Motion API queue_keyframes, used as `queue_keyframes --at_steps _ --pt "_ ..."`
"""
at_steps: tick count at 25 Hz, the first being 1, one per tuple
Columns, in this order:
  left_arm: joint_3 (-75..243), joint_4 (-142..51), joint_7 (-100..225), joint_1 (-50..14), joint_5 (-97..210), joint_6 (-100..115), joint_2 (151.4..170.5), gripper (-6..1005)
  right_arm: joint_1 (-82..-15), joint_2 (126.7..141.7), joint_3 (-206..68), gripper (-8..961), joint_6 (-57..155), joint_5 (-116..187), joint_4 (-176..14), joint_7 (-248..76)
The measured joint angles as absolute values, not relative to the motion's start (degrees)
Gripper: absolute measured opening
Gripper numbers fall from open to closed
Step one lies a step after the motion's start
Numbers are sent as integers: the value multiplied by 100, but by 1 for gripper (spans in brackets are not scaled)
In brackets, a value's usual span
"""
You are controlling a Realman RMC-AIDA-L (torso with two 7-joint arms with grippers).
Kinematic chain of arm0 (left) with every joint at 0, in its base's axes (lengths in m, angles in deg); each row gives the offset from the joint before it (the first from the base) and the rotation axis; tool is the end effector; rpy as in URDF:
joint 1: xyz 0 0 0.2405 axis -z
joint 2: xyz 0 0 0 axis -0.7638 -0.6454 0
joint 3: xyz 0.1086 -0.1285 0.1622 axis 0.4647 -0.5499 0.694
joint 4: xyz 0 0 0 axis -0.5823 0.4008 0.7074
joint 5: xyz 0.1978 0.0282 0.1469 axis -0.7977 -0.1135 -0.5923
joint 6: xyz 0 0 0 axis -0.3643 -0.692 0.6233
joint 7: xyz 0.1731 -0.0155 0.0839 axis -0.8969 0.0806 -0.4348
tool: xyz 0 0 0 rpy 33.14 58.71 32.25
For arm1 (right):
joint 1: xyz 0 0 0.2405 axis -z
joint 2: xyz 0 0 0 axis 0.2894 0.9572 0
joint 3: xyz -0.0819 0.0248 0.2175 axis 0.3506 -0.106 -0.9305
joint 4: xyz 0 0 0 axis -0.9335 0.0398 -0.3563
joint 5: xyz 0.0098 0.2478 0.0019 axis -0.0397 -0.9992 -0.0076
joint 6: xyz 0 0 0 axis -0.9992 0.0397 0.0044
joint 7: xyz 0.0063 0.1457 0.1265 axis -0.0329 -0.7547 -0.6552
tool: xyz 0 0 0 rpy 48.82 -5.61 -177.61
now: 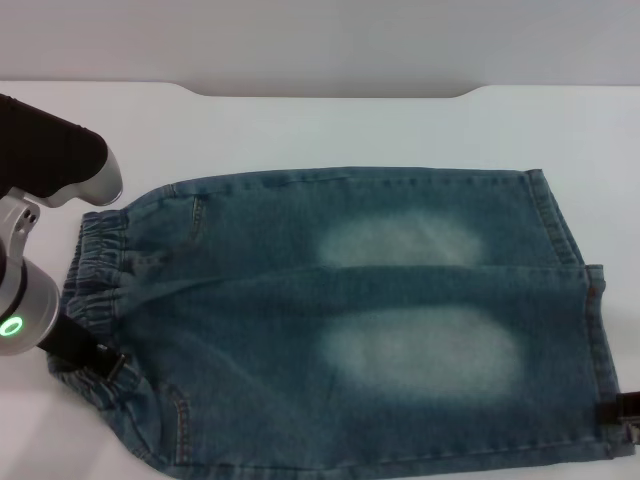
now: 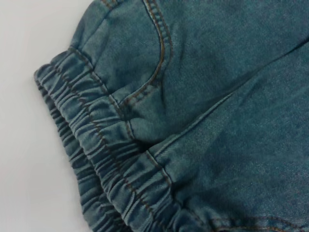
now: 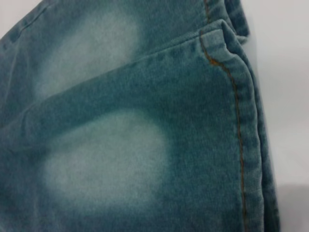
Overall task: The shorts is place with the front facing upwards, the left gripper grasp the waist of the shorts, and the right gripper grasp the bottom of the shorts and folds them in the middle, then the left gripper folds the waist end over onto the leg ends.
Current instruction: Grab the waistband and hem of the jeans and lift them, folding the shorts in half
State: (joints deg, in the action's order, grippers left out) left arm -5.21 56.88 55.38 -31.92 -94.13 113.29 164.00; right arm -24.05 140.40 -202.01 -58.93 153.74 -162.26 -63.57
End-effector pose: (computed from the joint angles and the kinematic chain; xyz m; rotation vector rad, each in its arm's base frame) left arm -0.1991 0.3219 -0.0063 -2.1946 -1.1766 0.6847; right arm 0.3191 0.2741 0.0384 -1.9699 2.1227 0.0641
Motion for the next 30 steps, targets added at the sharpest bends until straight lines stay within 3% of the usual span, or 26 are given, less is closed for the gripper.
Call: queue_keyframes --at_steps 24,30 --pt "-510 5689 5532 -3193 -9404 11319 16408 35 -2550 14005 -20153 491 -5868 15072 -15809 -5932" --pt "-510 5684 5529 -3204 -9404 11313 16409 35 -2577 14006 -20195 208 -5880 15070 -15801 -5913"
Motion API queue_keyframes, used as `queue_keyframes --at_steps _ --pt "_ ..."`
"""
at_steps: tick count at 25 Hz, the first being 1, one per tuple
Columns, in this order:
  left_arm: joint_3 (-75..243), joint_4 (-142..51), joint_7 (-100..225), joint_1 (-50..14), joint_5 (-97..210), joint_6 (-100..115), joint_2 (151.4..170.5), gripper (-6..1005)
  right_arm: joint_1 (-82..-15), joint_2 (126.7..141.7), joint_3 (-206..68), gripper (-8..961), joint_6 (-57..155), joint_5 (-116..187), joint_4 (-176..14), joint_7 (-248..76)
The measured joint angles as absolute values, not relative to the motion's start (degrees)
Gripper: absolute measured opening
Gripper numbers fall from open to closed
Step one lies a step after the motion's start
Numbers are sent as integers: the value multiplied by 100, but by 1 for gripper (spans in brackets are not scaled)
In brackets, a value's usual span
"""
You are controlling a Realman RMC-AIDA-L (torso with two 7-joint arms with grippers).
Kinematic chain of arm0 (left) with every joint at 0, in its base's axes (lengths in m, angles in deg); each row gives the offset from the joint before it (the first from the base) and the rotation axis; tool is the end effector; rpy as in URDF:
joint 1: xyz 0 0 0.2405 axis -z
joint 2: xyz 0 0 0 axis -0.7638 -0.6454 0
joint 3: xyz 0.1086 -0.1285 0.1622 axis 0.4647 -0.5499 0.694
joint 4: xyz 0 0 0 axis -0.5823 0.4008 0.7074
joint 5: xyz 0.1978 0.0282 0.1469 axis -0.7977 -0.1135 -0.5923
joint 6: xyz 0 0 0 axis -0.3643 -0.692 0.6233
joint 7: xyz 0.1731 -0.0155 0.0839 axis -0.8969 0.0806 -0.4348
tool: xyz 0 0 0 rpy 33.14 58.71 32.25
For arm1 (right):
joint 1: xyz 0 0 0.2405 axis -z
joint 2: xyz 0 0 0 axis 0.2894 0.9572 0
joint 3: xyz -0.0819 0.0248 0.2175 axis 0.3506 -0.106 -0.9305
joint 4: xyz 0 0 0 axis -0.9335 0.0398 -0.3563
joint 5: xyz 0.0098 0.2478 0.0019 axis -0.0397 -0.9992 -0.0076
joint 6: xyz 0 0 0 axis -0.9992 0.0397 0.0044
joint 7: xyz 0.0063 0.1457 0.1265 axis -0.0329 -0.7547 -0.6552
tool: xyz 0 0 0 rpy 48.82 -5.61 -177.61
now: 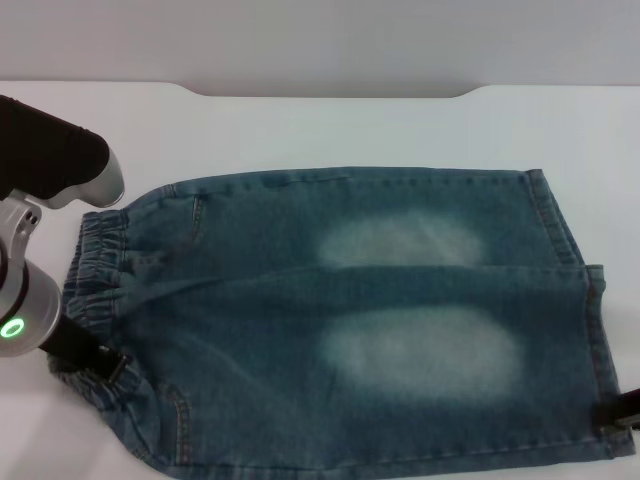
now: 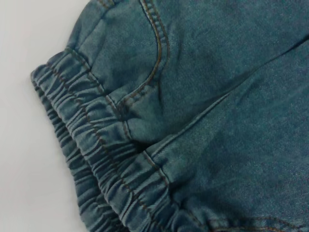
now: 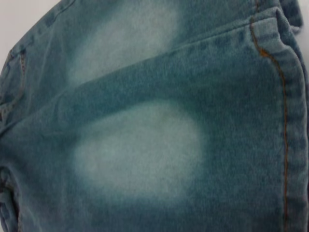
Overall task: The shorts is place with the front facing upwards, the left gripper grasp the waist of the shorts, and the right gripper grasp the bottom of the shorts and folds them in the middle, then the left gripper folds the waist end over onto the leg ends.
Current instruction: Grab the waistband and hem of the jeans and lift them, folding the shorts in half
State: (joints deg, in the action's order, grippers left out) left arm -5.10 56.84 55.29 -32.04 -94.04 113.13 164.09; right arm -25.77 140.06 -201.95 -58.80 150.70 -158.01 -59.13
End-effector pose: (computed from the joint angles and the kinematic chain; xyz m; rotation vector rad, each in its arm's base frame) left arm -0.1990 0.3215 -0.0075 -2.1989 -1.1763 0.6831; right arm 0.3123 0.2789 0.0271 -2.0838 2.0970 0.1168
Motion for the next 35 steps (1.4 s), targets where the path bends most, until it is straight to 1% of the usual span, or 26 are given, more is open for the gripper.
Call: queue_keyframes --at_steps 5,15,18,29,35 --pt "-510 5658 5518 -3229 -9405 11296 16405 35 -2552 13999 -20212 25 -5863 15083 -15901 -5939" --pt "-531 5557 5514 -3170 -9405 11296 16400 36 -2550 14008 -20155 21 -5917 15562 -16111 -6012" --pt "-516 5566 5514 -3155 -9405 11309 16402 36 -2543 14021 -20171 195 -5916 15567 -16093 -6019" --pt "-509 5527 5514 -3101 -9401 11298 16408 36 -2608 14025 -20200 616 -5869 15554 -15919 -6029" --pt "-496 5517 5514 -3099 -9376 11304 16409 36 -2645 14024 -20200 616 -5890 15548 -15851 -6075"
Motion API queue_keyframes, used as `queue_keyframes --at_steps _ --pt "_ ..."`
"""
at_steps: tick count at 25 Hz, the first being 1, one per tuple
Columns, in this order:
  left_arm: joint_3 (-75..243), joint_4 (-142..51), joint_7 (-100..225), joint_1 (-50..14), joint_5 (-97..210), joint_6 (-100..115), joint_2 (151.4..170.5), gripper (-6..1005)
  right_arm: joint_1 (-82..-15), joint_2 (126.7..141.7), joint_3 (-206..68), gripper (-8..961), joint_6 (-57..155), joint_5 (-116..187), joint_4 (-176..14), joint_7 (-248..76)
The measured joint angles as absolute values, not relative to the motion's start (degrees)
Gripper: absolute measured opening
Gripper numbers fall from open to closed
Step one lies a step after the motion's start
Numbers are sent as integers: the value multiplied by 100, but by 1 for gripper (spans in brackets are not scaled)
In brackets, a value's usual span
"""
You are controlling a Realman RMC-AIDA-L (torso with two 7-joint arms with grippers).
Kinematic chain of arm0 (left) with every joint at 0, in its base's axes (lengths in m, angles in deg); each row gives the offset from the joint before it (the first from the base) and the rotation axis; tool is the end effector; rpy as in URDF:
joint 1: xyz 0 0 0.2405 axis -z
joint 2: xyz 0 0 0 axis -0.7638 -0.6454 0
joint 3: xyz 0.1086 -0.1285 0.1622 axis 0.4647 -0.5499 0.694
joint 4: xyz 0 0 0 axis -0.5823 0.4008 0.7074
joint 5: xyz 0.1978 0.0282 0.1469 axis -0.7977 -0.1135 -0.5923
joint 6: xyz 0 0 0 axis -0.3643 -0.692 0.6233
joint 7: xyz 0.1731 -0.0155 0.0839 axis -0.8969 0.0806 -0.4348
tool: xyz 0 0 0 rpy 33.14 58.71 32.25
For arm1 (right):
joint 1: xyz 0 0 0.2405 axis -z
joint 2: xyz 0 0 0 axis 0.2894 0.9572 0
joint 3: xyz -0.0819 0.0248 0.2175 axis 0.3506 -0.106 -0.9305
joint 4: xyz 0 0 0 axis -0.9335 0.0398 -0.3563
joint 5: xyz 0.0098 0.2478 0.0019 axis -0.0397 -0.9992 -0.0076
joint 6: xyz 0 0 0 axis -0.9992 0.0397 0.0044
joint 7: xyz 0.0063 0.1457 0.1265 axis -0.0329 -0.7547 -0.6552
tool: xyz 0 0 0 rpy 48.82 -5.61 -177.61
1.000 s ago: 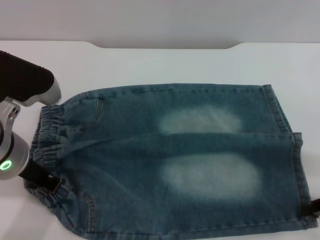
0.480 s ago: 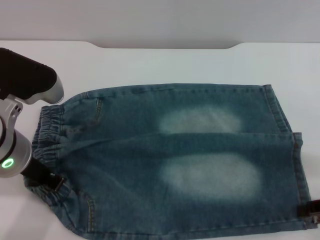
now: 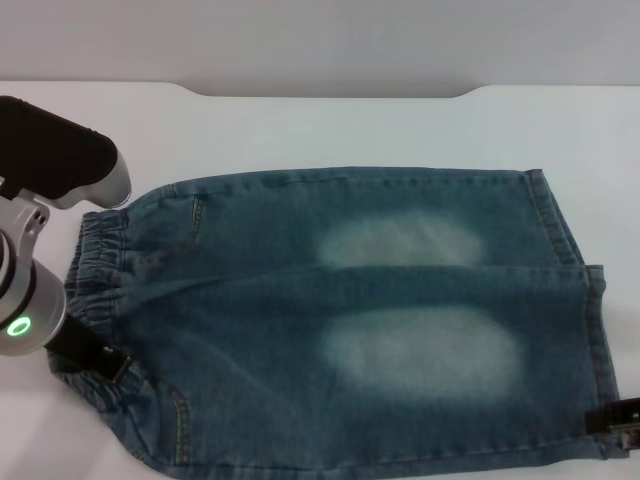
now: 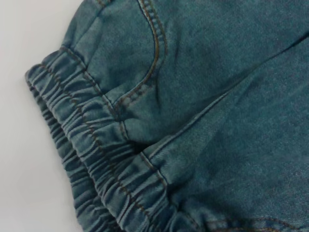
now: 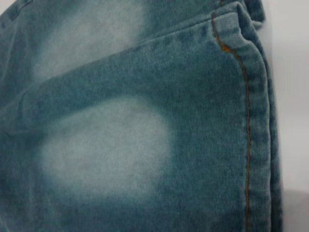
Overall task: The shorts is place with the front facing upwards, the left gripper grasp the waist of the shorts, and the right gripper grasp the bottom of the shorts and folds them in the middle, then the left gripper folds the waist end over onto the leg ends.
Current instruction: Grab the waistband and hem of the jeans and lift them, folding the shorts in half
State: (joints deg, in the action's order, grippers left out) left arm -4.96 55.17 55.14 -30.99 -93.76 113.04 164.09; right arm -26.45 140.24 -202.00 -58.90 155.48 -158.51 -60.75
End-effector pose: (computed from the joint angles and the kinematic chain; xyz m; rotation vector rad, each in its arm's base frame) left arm -0.1998 0.3230 -0.0118 -2.2096 -1.1766 0.7006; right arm 0.3217 0.2768 0.0281 -2.0294 2.1100 0.0147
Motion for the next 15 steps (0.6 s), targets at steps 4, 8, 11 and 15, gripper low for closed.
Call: queue_keyframes --at_steps 4,8,11,15 --pt "-485 5515 5514 -3099 -9354 11317 16408 36 -2604 14005 -20244 616 -5902 15560 -16010 -6162" --pt "-447 5505 5515 -3090 -9352 11310 16409 36 -2616 14012 -20293 615 -5902 15541 -15981 -6167" --pt "-441 5504 5515 -3090 -9352 11307 16409 36 -2659 14025 -20268 615 -5898 15538 -15896 -6157" --pt "-430 5504 5515 -3100 -9352 11306 16409 36 -2692 14025 -20249 615 -5886 15533 -15821 -6137"
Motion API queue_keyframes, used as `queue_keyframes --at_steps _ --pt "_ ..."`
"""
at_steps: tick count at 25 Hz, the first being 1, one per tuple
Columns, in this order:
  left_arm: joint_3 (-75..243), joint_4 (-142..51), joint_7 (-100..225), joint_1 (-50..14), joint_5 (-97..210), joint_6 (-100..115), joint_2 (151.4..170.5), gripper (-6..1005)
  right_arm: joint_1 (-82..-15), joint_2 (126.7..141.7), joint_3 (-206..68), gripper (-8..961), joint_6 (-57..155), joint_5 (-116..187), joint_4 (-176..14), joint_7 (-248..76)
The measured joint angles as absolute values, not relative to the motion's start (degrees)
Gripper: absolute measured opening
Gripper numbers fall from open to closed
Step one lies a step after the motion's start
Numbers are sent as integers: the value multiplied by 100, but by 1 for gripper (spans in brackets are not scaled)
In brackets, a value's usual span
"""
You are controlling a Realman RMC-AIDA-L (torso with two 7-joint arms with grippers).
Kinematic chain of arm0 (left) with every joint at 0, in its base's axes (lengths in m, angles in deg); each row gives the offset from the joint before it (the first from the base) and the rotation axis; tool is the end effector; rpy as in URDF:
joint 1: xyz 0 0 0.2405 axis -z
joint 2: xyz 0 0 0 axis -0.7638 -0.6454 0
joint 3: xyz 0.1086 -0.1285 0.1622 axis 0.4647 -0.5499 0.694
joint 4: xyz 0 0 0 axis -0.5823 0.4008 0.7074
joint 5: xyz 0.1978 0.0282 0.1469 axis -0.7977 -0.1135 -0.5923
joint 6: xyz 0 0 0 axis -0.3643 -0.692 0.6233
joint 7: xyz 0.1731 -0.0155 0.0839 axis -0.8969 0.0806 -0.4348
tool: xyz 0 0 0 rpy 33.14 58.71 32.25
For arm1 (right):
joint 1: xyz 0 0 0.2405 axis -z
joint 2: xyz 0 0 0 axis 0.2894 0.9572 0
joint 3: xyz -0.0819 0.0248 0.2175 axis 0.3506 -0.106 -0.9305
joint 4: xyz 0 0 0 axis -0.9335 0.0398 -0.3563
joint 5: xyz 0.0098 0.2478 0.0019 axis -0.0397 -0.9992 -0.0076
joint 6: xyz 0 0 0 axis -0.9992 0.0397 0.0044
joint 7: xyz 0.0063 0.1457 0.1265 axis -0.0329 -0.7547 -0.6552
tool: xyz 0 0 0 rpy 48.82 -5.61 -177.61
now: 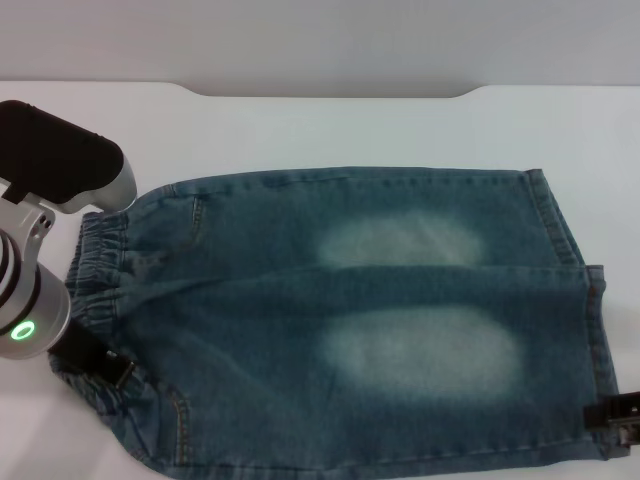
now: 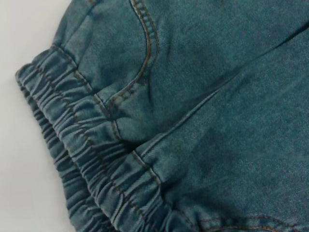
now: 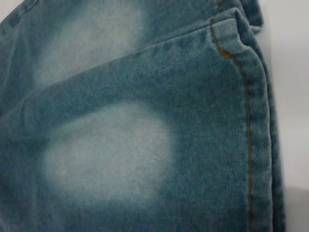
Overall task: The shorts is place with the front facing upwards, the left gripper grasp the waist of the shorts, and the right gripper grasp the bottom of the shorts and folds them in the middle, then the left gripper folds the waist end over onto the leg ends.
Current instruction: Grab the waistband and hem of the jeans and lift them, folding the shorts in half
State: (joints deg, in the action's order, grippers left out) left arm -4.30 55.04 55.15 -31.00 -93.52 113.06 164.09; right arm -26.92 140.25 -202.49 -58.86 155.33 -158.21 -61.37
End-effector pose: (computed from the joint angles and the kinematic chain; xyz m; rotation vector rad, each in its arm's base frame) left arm -0.1991 0.3211 -0.0150 -2.2211 -1.1718 0.7091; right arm 0.3205 0.2794 0.0288 -2.0184 2.1205 0.0295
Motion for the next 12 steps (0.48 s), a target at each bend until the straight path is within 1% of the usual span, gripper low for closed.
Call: queue_keyframes --at_steps 12 --pt "-387 5481 5472 -3124 -9340 11274 16409 35 -2835 14022 -20280 614 -5854 15349 -15468 -6058"
